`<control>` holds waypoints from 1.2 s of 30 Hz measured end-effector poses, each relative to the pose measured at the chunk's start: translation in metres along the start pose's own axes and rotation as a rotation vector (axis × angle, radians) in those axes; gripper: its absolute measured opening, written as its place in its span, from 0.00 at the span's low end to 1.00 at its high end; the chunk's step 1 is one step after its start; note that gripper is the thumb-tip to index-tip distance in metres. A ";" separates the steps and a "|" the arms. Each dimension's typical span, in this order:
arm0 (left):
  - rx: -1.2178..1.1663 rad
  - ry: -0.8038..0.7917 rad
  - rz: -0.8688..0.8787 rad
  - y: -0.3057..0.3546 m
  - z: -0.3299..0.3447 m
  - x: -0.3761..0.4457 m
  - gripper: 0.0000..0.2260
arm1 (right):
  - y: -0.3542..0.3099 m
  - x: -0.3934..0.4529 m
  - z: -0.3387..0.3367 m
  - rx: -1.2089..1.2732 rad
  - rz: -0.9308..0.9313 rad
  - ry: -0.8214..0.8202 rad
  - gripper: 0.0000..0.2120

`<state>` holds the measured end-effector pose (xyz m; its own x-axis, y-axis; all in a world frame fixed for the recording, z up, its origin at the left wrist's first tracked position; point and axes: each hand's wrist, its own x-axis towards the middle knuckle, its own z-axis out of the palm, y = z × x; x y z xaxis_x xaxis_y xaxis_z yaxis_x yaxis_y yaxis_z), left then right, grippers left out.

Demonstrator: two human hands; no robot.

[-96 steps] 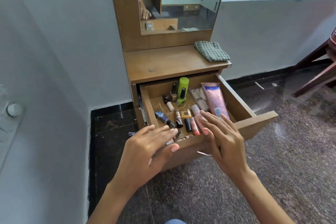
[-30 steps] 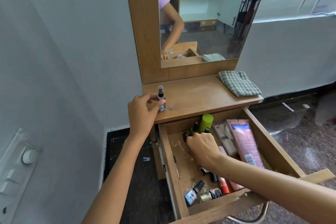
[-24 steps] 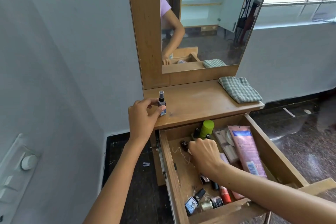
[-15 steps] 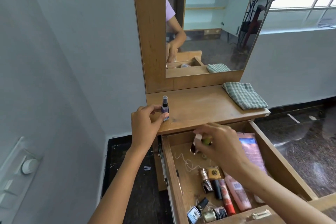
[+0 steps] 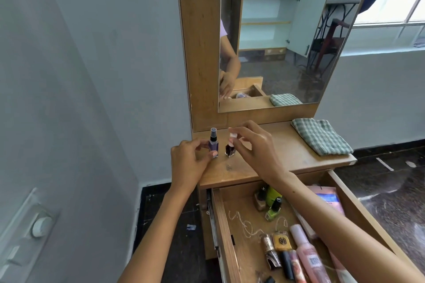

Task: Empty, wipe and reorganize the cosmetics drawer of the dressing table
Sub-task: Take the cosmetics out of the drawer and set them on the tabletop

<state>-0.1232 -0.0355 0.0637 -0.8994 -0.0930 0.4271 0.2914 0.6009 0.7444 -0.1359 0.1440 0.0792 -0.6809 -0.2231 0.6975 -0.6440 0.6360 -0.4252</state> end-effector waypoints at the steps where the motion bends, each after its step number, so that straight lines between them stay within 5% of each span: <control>1: -0.009 -0.003 -0.003 0.000 0.000 0.001 0.10 | 0.002 -0.001 0.003 0.007 0.010 -0.005 0.09; 9: 0.026 0.003 0.001 -0.004 0.002 0.009 0.10 | 0.009 -0.007 0.010 0.141 0.283 -0.040 0.26; 16: 0.023 0.041 -0.007 -0.018 0.000 0.022 0.12 | 0.010 0.008 0.028 0.255 0.287 -0.056 0.21; 27: 0.075 0.072 0.009 -0.022 0.001 0.026 0.11 | 0.007 0.015 0.017 -0.353 0.311 -0.272 0.13; 32: 0.078 0.080 0.011 -0.025 0.001 0.029 0.11 | 0.011 0.018 0.024 0.084 0.481 -0.103 0.15; 36: 0.073 0.086 -0.005 -0.026 0.002 0.032 0.12 | 0.016 0.022 0.031 0.309 0.558 -0.126 0.13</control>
<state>-0.1600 -0.0526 0.0564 -0.8687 -0.1619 0.4681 0.2595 0.6562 0.7086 -0.1717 0.1267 0.0699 -0.9656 -0.0175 0.2594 -0.2400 0.4436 -0.8635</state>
